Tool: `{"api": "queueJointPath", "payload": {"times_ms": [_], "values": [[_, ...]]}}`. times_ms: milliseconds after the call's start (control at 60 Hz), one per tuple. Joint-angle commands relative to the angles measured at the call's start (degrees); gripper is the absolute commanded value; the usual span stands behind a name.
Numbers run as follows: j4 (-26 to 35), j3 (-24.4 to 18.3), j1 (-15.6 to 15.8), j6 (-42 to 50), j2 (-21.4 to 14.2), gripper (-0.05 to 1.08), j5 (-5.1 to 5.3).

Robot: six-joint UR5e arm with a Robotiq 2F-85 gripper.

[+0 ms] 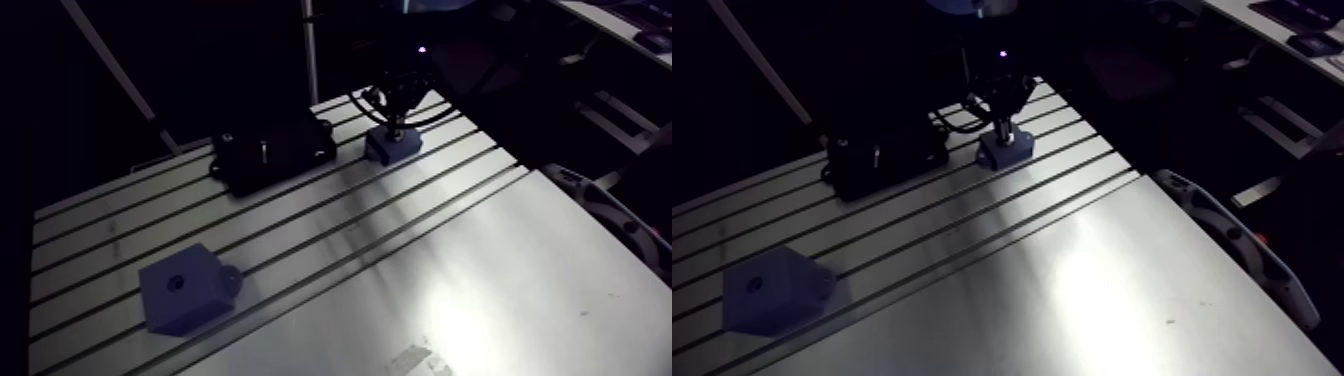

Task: Pick up the bearing and press it into the housing until flush.

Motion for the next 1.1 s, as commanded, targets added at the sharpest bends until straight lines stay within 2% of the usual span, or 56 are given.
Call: {"api": "queueJointPath", "payload": {"times_ms": [17, 1100], "values": [[-0.1, 0.0, 0.0, 0.0, 0.0, 1.08, 0.00], [-0.2, -0.2, -0.1, -0.3, 0.4, 1.08, -0.01]]}}
